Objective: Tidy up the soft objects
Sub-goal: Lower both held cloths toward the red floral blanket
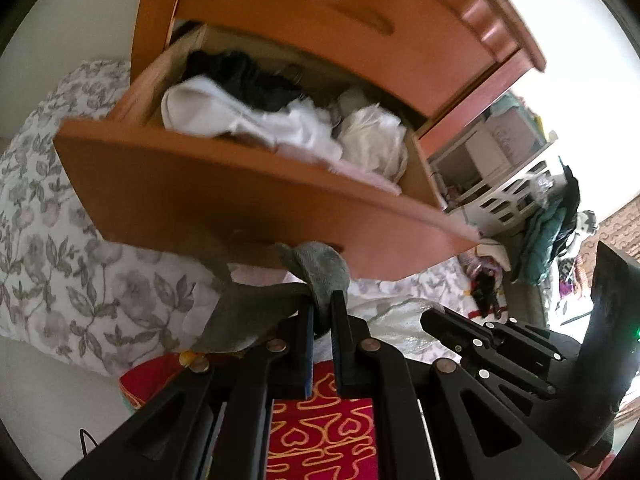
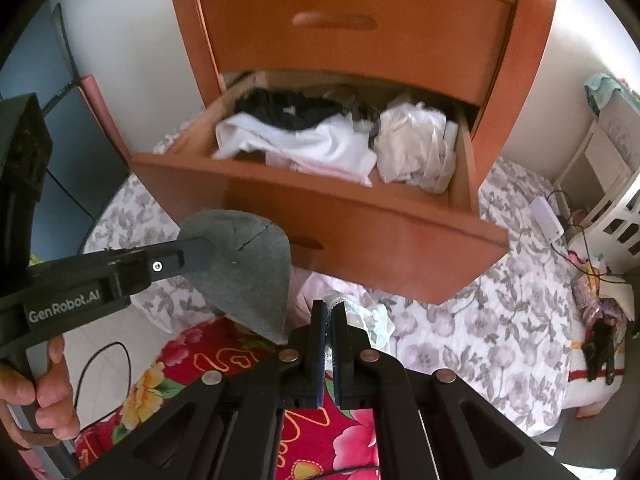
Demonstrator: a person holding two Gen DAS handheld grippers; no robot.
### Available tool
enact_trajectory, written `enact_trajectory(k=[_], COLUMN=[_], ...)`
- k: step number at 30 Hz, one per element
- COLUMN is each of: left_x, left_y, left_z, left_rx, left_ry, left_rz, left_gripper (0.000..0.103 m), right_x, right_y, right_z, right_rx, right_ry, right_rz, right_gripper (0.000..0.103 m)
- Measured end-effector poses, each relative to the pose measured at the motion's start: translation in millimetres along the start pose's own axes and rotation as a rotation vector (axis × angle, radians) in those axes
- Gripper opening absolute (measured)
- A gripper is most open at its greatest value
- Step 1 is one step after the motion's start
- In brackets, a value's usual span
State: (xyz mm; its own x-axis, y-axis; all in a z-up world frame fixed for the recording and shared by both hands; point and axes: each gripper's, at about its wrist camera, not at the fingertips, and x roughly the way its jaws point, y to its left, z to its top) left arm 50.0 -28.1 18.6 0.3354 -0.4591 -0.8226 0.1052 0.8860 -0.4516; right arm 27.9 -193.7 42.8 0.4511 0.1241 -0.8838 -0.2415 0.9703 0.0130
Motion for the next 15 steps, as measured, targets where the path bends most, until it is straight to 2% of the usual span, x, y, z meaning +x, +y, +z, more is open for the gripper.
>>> enact_trajectory(k=[7, 15], left_x=[28, 53], left_y=[21, 43], left_z=[-4, -5], left_rx=[-0.044, -0.094], left_ry=[0.063, 0.116], left_rz=[0.025, 0.06], left_gripper=[0.007, 0.007], right_x=[37, 62], right_y=[-3, -7], right_z=[-9, -12], right_rx=[0.012, 0.021], right_ry=[0.079, 0.129], right_rz=[-0.004, -0.006], right_gripper=[0.003, 0.003])
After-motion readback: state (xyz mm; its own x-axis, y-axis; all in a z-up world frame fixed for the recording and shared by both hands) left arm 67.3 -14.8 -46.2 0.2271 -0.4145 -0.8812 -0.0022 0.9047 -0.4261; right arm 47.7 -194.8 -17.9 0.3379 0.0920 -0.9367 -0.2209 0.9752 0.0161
